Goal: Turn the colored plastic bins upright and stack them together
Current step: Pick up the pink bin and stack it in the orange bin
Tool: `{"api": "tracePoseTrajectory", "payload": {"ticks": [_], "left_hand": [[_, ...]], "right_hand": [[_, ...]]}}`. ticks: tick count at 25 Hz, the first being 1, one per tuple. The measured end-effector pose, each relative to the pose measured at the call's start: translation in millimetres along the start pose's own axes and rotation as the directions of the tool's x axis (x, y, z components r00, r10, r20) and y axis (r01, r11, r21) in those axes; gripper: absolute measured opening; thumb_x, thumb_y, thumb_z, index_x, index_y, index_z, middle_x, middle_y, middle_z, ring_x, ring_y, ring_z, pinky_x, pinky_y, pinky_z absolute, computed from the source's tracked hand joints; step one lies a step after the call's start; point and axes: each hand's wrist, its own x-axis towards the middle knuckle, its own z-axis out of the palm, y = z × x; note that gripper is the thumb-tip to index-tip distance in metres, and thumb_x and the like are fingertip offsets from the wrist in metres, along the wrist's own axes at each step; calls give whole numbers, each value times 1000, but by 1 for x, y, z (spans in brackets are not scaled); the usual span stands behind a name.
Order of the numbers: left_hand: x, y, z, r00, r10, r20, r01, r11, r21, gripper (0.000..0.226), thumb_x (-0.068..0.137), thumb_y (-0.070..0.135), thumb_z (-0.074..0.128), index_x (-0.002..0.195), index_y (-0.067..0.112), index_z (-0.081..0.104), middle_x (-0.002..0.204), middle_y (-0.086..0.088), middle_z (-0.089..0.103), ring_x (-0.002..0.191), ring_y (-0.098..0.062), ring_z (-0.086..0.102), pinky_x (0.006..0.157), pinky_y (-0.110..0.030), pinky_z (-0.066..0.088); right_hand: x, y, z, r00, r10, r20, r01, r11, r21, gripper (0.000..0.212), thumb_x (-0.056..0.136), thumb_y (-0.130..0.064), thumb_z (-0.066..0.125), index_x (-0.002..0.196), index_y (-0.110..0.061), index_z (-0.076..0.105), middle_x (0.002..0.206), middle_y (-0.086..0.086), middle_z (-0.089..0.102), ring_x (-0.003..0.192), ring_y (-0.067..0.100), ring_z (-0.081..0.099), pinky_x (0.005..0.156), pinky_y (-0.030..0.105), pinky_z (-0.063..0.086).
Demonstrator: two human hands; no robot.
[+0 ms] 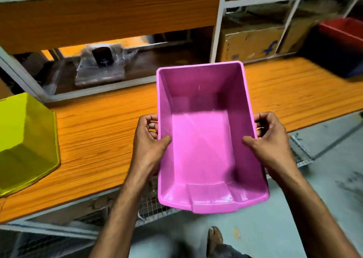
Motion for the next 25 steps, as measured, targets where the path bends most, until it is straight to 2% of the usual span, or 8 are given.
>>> {"api": "tracePoseTrajectory", "payload": {"ticks": [5,8,10,12,14,16,19,25], "left_hand": [[-31,14,88,968,55,245,-65,997,34,51,61,4,64,104,28,53,94,7,63,69,-7,61,62,-30,52],[-57,20,153,931,77,356,-111,991,76,51,62,7,65,107,27,53,95,4,63,71,-19,59,66,-41,53],[-78,22,200,899,71,433,-112,991,70,51,63,5,65,107,27,53,95,3,62,72,-22,58,66,-39,53],[-103,23,257,856,42,515,-77,996,46,51,67,-3,65,104,29,53,90,5,61,66,-10,55,62,-29,49],[-121,21,315,798,-37,601,-9,997,73,54,73,-16,67,103,27,54,87,5,60,66,-3,56,60,-21,49],[-137,18,376,730,-170,662,105,985,138,46,78,-17,68,108,17,61,87,2,65,70,-6,63,58,-17,51],[-162,11,457,575,-375,727,295,924,243,35,83,-13,66,113,3,69,82,-9,72,57,-10,68,49,-21,53],[-191,-4,577,330,-568,754,374,812,447,21,83,-9,67,95,6,75,95,-18,73,82,-27,68,82,-43,59]], "right_hand": [[-40,14,-102,977,78,-198,-79,997,7,48,68,23,63,103,-9,57,85,6,64,64,11,54,59,29,50],[-62,31,-170,938,120,-324,-126,992,2,49,68,22,63,98,-16,59,88,15,64,69,22,50,63,40,49],[-75,47,-218,902,151,-404,-160,987,11,53,69,22,64,94,-24,58,87,7,64,68,21,50,63,41,50],[-88,65,-273,859,175,-482,-201,980,-3,54,68,20,66,93,-27,58,86,0,65,65,16,53,62,39,51],[-97,84,-327,809,228,-542,-268,963,5,50,69,19,67,95,-23,60,85,-1,68,61,11,58,60,34,54],[-101,103,-380,746,345,-570,-350,931,104,43,73,22,64,97,-13,62,79,4,70,52,7,62,52,26,55],[-101,128,-451,635,572,-519,-493,818,297,34,80,24,53,79,-8,65,49,-2,67,34,5,56,37,19,47],[-97,163,-558,509,767,-392,-660,640,394,36,75,20,49,63,-7,69,44,8,61,30,17,54,38,26,51]]}}
